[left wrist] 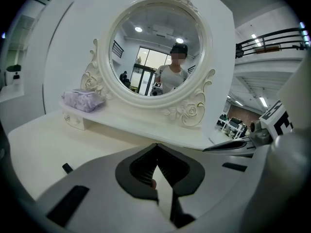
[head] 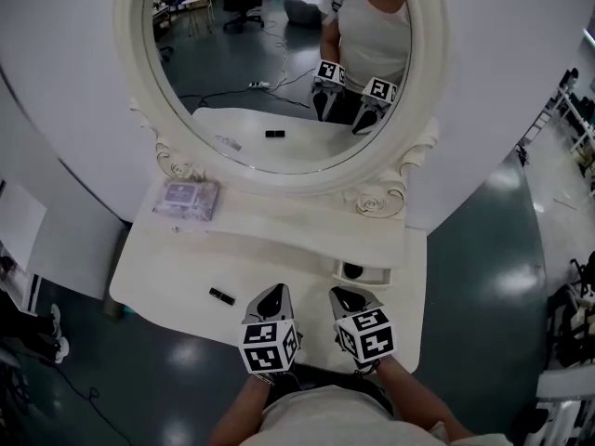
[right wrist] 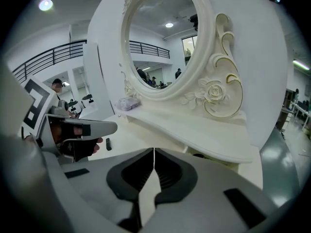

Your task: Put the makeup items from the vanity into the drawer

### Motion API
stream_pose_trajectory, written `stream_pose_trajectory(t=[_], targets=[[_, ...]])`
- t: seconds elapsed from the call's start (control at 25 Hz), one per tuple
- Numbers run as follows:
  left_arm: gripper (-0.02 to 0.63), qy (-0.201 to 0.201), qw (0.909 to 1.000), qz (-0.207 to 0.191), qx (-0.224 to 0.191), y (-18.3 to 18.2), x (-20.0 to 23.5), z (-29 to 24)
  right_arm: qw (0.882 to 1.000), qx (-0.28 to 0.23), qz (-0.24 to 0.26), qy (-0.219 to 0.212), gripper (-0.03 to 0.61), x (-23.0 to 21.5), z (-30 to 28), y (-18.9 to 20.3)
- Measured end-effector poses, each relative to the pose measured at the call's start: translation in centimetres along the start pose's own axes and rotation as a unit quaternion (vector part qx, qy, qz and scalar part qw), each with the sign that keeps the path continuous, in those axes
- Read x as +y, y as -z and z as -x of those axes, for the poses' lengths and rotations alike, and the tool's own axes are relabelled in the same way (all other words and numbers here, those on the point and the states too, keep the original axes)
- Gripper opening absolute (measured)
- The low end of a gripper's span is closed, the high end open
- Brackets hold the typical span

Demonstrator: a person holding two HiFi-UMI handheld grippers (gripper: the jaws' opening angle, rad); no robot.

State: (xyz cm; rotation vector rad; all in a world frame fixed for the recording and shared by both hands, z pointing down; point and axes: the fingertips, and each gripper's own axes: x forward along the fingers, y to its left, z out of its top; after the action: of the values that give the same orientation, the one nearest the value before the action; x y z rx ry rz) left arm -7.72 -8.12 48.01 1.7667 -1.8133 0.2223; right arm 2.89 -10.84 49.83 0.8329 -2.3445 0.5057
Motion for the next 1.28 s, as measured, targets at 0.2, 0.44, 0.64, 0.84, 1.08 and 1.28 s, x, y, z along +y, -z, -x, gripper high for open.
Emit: stream_pose_trajectory(t=[0.2, 0.44, 0.64, 0.84, 1.08, 1.28], targets=[[0.005, 0.021, 0.9996, -0.018, 0.003, -0.4, 0.9, 0.3, 0.999, -0.019, -0.025, 0.020, 0.022, 1.1, -0.2, -0.6], [0.005, 0.042, 0.9987, -0.030, 0.001, -0.7, 2.3, 1.2, 0.997, -0.035, -0.051, 0.047, 0.021, 2.8, -0.4, -0.7], [0.005, 0.046, 0.9986, -0.027, -0.001, -0.8, 3.6, 2.1, 0.995, -0.042, -0.065, 0.055, 0.021, 4.3, -0.5, -0.7], [0.005, 0.041, 0.9990, -0.018, 0.000, -0.3, 4.4, 2.7, 0.995, -0.050, -0.069, 0.056, 0.021, 5.3, -0.4, -1.0], [0.005, 0.026, 0.9996, -0.008, -0.001, -0.2, 4.5, 2.8, 0.996, -0.045, -0.067, 0.042, 0.020, 4.7, -0.9, -1.3], [0.005, 0.014, 0.9999, 0.000, -0.004, -0.5, 4.8, 2.7, 0.996, -0.045, -0.069, 0.031, 0.020, 4.5, -0.9, -1.7]])
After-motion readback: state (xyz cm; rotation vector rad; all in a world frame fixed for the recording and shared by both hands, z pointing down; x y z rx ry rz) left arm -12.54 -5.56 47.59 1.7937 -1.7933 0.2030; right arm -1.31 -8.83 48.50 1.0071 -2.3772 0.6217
